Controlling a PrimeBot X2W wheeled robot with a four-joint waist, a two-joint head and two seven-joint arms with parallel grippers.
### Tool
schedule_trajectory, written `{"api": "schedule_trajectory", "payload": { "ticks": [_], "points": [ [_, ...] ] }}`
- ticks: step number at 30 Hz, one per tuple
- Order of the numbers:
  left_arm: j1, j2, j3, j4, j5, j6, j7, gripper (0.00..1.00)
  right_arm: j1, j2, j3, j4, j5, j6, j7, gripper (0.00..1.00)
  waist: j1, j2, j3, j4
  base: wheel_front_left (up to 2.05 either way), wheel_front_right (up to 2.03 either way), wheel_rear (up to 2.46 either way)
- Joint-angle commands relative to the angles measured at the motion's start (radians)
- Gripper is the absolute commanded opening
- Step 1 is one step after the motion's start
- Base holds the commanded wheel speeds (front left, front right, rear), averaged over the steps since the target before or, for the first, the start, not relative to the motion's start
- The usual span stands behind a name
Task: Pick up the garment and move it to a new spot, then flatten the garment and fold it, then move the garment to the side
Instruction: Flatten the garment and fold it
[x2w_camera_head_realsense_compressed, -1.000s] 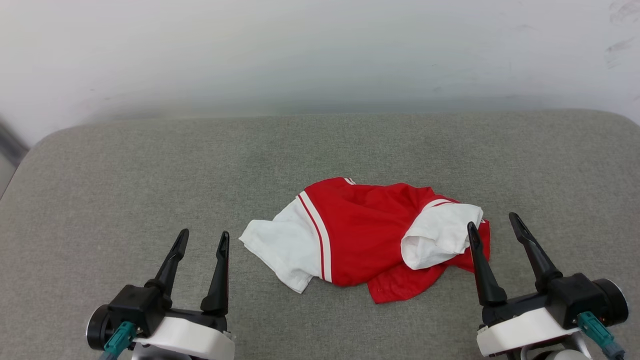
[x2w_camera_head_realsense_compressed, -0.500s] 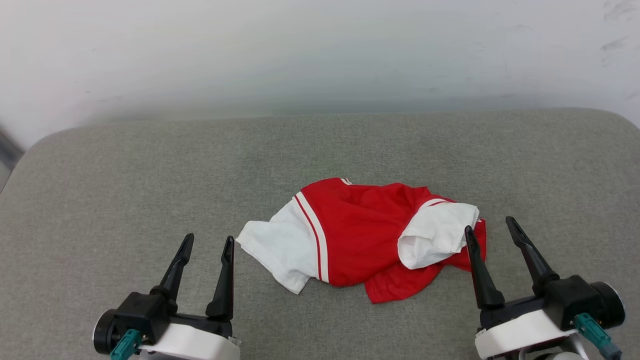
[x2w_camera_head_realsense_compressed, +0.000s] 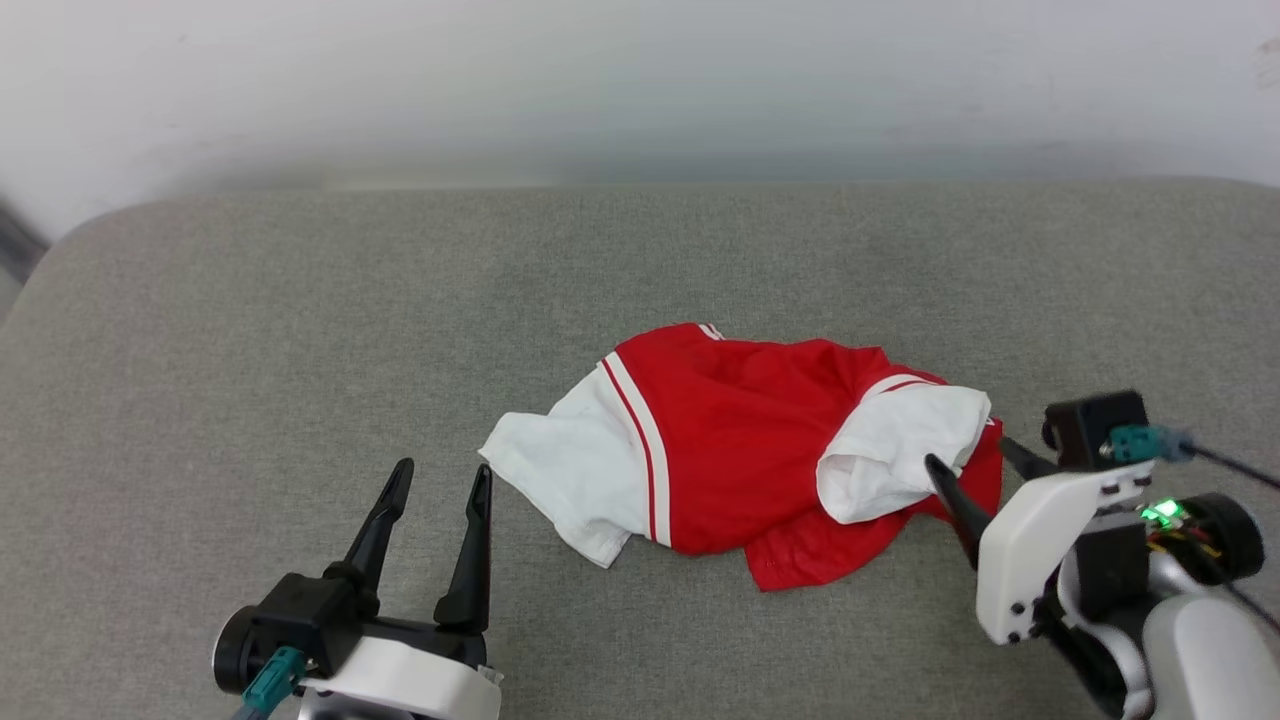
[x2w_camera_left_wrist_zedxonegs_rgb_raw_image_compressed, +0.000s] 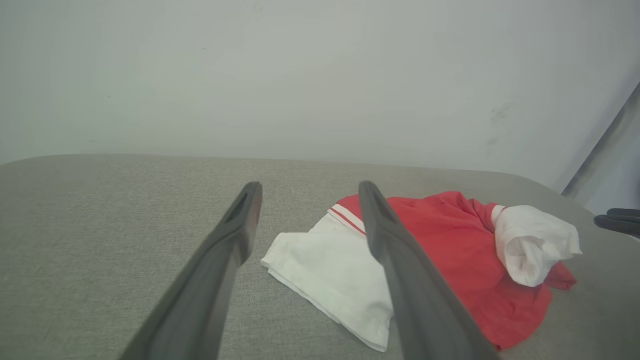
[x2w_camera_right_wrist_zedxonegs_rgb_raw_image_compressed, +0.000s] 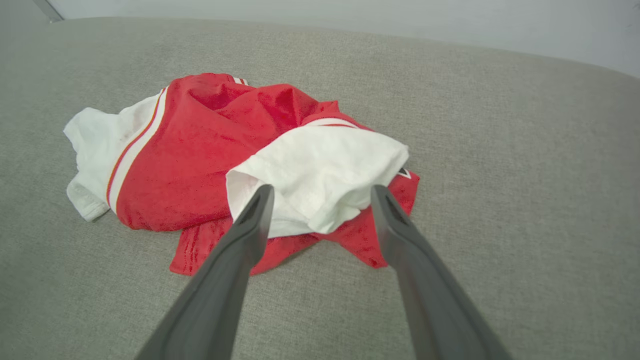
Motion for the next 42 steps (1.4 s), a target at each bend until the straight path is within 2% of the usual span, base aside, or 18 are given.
{"api": "schedule_trajectory", "payload": {
  "ticks": [1,3,5,9,14,20,21,23,28,32,38,42],
  "points": [
    [-0.018,-0.004,0.002,0.000,0.006,-0.002,-0.003,1.00,-0.026,-0.022,-0.004,-0.008,0.010,-0.001,0.028,1.00,0.0000,0.0000,0.018,0.011,0.00,0.00,0.00],
    [-0.031,-0.009,-0.004,0.000,0.012,-0.006,-0.003,1.00,-0.054,-0.033,-0.006,-0.008,0.043,-0.001,0.166,1.00,0.0000,0.0000,0.038,0.022,0.00,0.00,0.00],
    [-0.038,-0.010,-0.007,0.004,0.017,-0.010,-0.003,1.00,-0.092,-0.083,0.004,-0.014,0.039,-0.001,0.278,1.00,0.0000,0.0000,0.058,0.036,0.00,0.00,0.00],
    [-0.063,-0.015,-0.011,0.009,0.018,-0.013,-0.003,1.00,-0.142,-0.087,-0.012,-0.005,0.080,-0.001,0.420,1.00,0.0000,0.0000,0.091,0.063,0.00,0.00,0.00],
    [-0.084,-0.021,-0.018,0.020,0.017,-0.016,-0.003,1.00,-0.173,-0.096,-0.021,0.021,0.070,-0.001,0.469,1.00,0.0000,0.0000,0.117,0.097,0.00,0.00,0.00],
    [-0.094,-0.025,-0.014,0.023,0.023,-0.017,-0.003,1.00,-0.187,-0.084,-0.032,0.052,0.052,-0.001,0.439,1.00,0.0000,0.0000,0.132,0.116,0.00,0.00,0.00],
    [-0.095,-0.026,-0.014,0.023,0.024,-0.018,-0.003,1.00,-0.185,-0.085,-0.032,0.058,0.048,-0.001,0.434,0.78,0.0000,0.0000,0.134,0.117,0.00,0.00,0.00],
    [-0.094,-0.027,-0.014,0.025,0.025,-0.018,-0.003,1.00,-0.188,-0.083,-0.030,0.064,0.039,-0.001,0.424,0.00,0.0000,0.0000,0.135,0.117,0.00,0.00,0.00],
    [-0.069,-0.027,-0.006,0.040,0.025,-0.019,-0.003,1.00,-0.144,-0.074,-0.018,0.048,0.050,-0.001,0.385,0.00,0.0000,0.0000,0.092,0.087,0.00,0.00,0.00],
    [-0.053,-0.027,0.001,0.047,0.022,-0.018,-0.003,1.00,-0.074,-0.083,-0.023,-0.010,0.084,-0.001,0.389,0.00,0.0000,0.0000,0.054,0.056,0.00,0.00,0.00],
    [-0.036,-0.028,0.010,0.038,0.021,-0.018,-0.003,1.00,0.076,-0.189,-0.040,-0.134,0.133,-0.001,0.452,0.00,0.0000,0.0000,0.026,0.014,0.00,0.00,0.00],
    [-0.039,-0.028,0.017,0.029,0.022,-0.018,-0.003,1.00,0.151,-0.270,-0.080,-0.160,0.167,-0.001,0.488,0.00,0.0000,0.0000,0.026,-0.004,0.00,0.00,0.00]
  ]
}}
